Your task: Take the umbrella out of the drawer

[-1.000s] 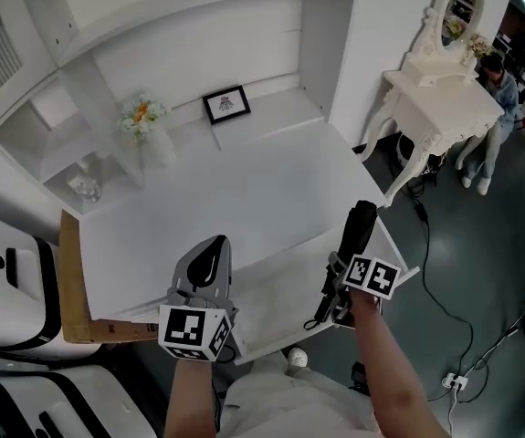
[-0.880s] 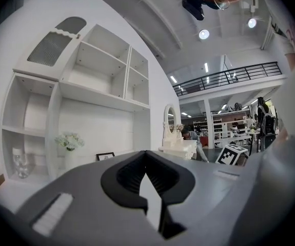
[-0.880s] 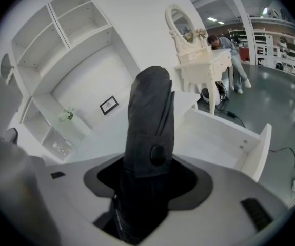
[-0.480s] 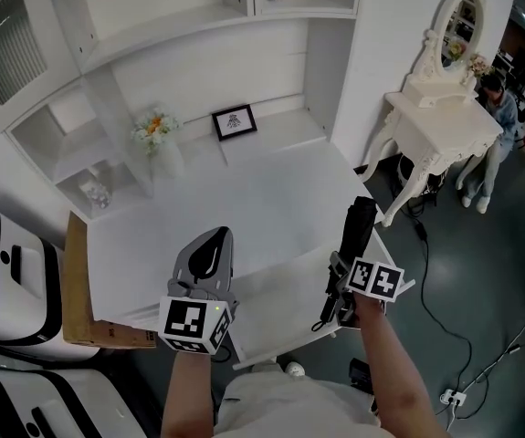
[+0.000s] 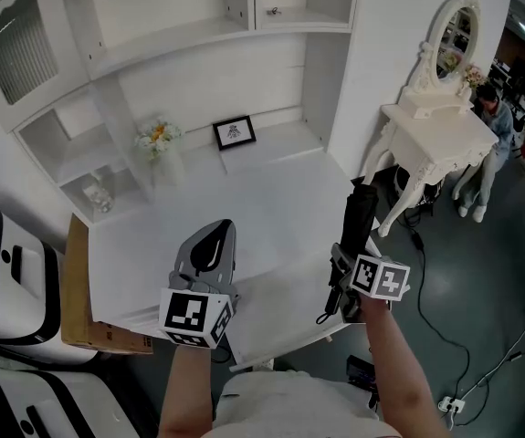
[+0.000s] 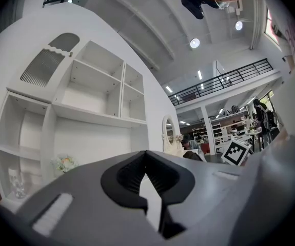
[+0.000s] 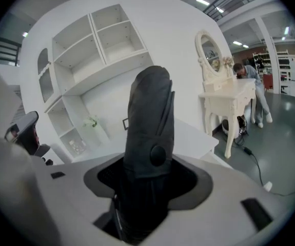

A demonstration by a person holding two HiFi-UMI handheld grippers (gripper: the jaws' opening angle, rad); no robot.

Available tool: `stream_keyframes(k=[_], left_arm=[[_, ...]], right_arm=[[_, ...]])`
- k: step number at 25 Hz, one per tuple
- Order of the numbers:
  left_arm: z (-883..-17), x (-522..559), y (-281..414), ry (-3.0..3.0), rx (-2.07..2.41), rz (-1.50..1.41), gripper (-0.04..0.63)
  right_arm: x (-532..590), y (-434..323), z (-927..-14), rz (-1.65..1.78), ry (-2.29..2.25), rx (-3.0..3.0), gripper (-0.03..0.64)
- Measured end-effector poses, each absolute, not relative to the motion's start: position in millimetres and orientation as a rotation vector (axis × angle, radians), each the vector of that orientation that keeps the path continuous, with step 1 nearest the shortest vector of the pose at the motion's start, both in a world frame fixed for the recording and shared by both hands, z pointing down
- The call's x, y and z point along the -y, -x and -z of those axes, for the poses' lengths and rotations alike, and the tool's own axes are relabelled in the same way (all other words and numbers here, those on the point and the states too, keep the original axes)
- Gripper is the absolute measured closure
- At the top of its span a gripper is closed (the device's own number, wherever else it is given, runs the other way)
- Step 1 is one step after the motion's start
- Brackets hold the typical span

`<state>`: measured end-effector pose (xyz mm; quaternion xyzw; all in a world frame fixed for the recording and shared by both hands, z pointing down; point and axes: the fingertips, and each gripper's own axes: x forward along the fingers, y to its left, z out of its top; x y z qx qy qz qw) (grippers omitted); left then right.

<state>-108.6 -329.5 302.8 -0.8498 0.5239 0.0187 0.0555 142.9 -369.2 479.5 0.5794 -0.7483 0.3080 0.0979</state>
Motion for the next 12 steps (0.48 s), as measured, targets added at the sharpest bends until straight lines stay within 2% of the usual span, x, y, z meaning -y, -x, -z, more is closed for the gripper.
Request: stream_keyframes(k=[12], left_arm=[[-275, 324, 108, 2.52, -1.578, -0.098, 0.585]], right_arm=[[366, -138, -414, -0.575, -1.716, 2.326, 0.367]])
